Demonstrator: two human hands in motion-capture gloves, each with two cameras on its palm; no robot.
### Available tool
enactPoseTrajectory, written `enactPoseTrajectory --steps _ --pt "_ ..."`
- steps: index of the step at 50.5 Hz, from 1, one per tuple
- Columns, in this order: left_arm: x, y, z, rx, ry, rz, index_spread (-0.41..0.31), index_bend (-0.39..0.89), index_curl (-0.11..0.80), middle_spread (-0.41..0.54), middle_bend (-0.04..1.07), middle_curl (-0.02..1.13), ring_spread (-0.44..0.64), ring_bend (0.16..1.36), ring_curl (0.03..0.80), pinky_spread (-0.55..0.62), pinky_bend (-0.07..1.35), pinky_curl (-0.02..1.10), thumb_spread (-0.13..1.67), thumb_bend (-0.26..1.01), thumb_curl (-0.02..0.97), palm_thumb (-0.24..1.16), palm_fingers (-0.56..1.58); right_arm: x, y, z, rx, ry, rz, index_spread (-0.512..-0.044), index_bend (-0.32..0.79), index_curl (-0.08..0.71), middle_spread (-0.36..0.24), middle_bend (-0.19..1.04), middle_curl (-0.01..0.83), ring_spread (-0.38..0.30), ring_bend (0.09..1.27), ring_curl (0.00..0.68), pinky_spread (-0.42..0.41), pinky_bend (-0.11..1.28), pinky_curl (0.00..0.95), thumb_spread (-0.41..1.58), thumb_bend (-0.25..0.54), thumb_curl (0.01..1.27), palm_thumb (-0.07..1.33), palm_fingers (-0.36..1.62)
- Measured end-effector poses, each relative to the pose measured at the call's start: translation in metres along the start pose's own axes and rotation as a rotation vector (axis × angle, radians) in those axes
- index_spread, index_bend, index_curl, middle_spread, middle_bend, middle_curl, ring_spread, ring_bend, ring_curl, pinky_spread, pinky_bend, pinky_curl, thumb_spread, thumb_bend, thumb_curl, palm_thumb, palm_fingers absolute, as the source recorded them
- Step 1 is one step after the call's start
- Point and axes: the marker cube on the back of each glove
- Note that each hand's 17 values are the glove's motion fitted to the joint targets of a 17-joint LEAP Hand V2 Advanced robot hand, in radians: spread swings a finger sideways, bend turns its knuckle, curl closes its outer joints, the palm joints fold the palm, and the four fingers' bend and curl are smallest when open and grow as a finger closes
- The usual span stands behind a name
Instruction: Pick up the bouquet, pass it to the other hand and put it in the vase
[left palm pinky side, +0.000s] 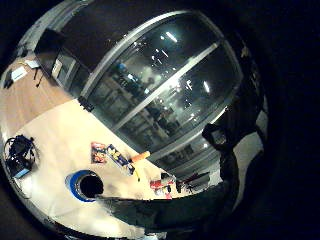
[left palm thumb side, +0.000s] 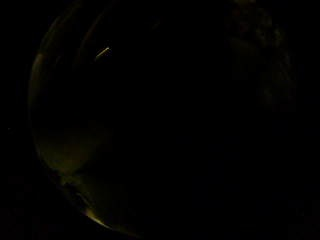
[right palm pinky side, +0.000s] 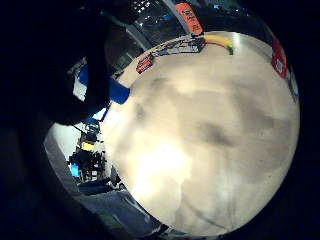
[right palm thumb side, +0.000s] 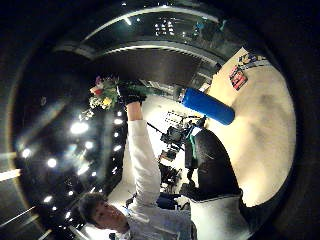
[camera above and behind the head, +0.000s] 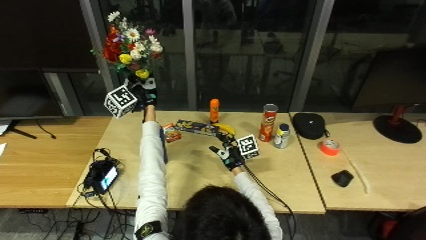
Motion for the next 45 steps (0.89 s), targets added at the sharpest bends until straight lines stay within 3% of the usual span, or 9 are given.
enactPoseTrajectory --steps 4,8,15,32,40,45 --pt "-0.002 -0.001 -0.001 0.0 -0.003 -0.009 -0.34 0.39 0.603 -0.333 0.76 0.55 -0.39 0.75 0.487 -0.37 0.61 0.46 0.22 -0.03 0.834 0.86 1.38 -0.004 0.01 -0.001 -0.071 -0.048 0.061 -0.35 0.14 0.265 -0.103 0.19 0.362 -0.021 0.34 0.301 0.277 0.32 0.327 1.06 -0.023 0.45 0.68 0.5" --pt "-0.008 -0.004 0.001 -0.001 0.004 -0.003 -0.342 0.39 0.607 -0.334 0.76 0.55 -0.39 0.75 0.488 -0.37 0.61 0.46 0.23 -0.03 0.839 0.86 1.38 -0.008 0.009 0.002 -0.082 -0.155 -0.023 -0.349 0.14 0.265 -0.103 0.19 0.361 -0.022 0.34 0.301 0.275 0.31 0.327 1.06 -0.023 0.45 0.68 0.5" --pt "-0.017 -0.007 0.002 -0.009 0.014 -0.009 -0.344 0.38 0.611 -0.337 0.77 0.55 -0.39 0.76 0.49 -0.38 0.61 0.46 0.24 -0.03 0.847 0.86 1.38 -0.006 0.013 -0.004 -0.072 -0.079 0.1 -0.348 0.14 0.265 -0.103 0.19 0.359 -0.022 0.34 0.302 0.274 0.3 0.331 1.05 -0.023 0.45 0.68 0.5" --pt "-0.046 0.0 0.014 -0.035 0.008 -0.048 -0.346 0.38 0.622 -0.336 0.77 0.55 -0.39 0.75 0.489 -0.38 0.6 0.46 0.26 -0.03 0.86 0.86 1.37 -0.004 0.004 -0.004 -0.047 -0.099 -0.064 -0.342 0.14 0.269 -0.102 0.19 0.355 -0.022 0.32 0.302 0.274 0.28 0.338 1.06 -0.021 0.45 0.7 0.52" --pt "-0.054 0.004 0.015 -0.039 -0.003 -0.059 -0.344 0.38 0.622 -0.338 0.76 0.55 -0.39 0.75 0.488 -0.38 0.6 0.46 0.26 -0.03 0.863 0.85 1.37 0.0 0.013 -0.009 -0.064 -0.007 0.133 -0.341 0.15 0.271 -0.102 0.19 0.354 -0.022 0.32 0.302 0.275 0.27 0.341 1.06 -0.022 0.45 0.7 0.52" --pt "-0.078 0.021 0.007 -0.099 -0.029 -0.071 -0.344 0.37 0.621 -0.338 0.76 0.55 -0.39 0.75 0.488 -0.38 0.6 0.46 0.27 -0.03 0.865 0.85 1.37 0.008 0.006 -0.008 -0.014 0.001 0.068 -0.338 0.15 0.274 -0.102 0.19 0.352 -0.022 0.31 0.302 0.275 0.26 0.343 1.06 -0.02 0.45 0.7 0.52"
